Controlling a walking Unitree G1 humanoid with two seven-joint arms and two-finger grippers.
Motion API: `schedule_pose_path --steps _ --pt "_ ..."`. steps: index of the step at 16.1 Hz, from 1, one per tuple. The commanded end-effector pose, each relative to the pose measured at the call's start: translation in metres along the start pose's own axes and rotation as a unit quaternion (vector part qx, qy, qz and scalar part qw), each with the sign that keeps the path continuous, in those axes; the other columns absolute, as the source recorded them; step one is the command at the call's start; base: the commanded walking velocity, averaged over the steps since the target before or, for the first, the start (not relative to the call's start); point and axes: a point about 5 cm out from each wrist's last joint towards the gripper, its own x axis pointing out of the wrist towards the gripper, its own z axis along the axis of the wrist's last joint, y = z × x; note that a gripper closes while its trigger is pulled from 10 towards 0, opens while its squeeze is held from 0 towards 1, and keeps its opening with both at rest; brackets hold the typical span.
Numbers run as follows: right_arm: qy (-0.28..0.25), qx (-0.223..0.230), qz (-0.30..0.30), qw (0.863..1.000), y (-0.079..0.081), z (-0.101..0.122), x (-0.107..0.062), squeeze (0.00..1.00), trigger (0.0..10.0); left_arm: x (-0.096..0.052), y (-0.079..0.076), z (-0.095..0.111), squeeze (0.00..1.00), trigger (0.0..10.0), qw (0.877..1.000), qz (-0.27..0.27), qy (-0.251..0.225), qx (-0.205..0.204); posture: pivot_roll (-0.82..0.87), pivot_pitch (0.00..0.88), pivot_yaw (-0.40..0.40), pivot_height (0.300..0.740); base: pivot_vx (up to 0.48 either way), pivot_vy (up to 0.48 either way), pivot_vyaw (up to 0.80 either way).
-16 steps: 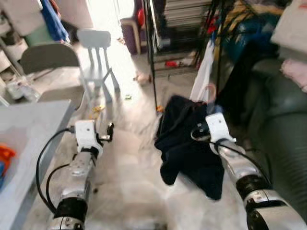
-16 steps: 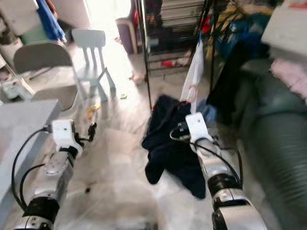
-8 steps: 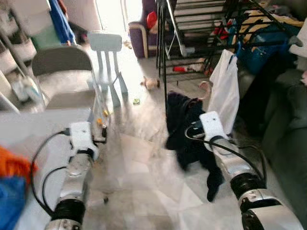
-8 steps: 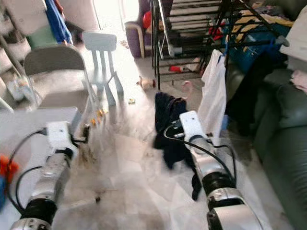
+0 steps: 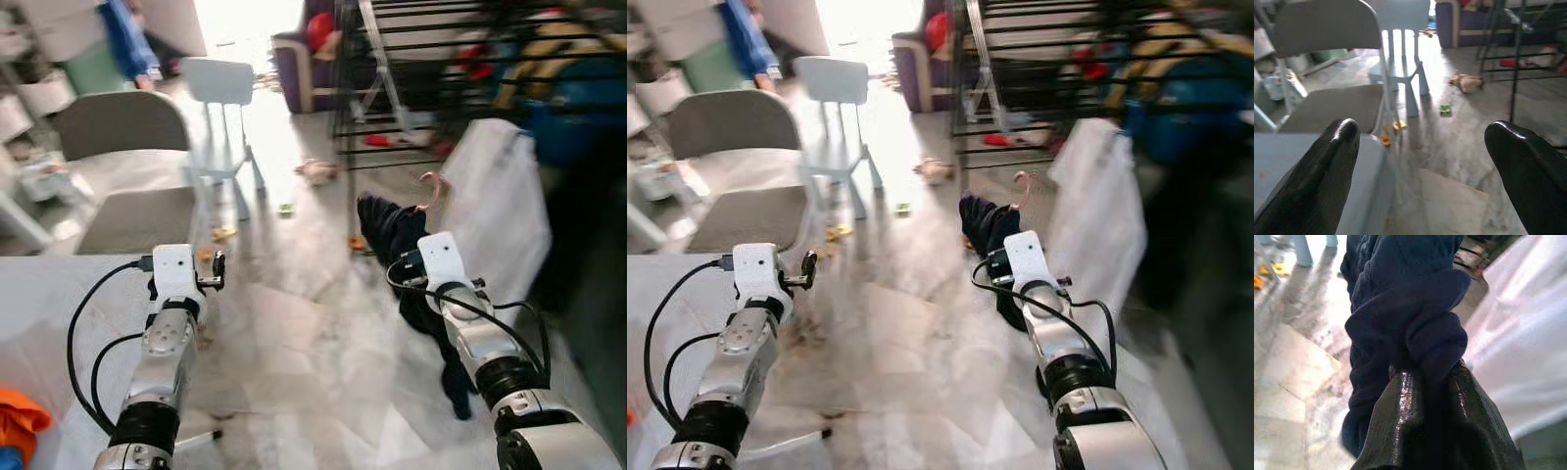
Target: Hang hanger
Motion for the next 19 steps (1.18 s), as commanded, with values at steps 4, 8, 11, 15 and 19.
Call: schedule_pose_path --steps 4,8,11,15,19 --pt "-0.067 -0.041 -0.046 0.996 -0.014 0.029 0.001 0.00 10.0 -0.001 -0.005 0.001 0.00 10.0 1.000 -0.002 0.003 0.005 -0.11 0.000 0.063 0.740 0.390 -0.277 0.00" --pt "-0.091 -0.062 -0.071 0.991 -0.019 0.035 -0.002 0.00 10.0 -0.003 -0.005 0.000 0.00 10.0 1.000 -0.002 0.004 0.003 -0.11 0.000 0.071 0.740 0.394 -0.272 0.00" --pt "-0.055 -0.038 -0.057 0.996 -0.018 0.027 0.001 0.00 10.0 -0.003 -0.005 -0.001 0.00 10.0 1.000 0.003 0.006 -0.012 -0.11 0.000 0.071 0.740 0.269 -0.080 0.00" --pt "-0.047 -0.045 -0.036 0.997 -0.016 0.037 0.006 0.00 10.0 -0.002 -0.001 0.000 0.00 10.0 1.000 0.012 0.006 -0.026 -0.11 0.000 0.072 0.740 0.000 0.000 0.00" --pt "-0.084 -0.066 0.004 0.994 -0.001 0.055 0.007 0.00 10.0 0.000 0.000 0.002 0.00 10.0 0.999 0.018 0.007 -0.035 -0.11 0.000 0.075 0.740 0.000 0.000 0.00"
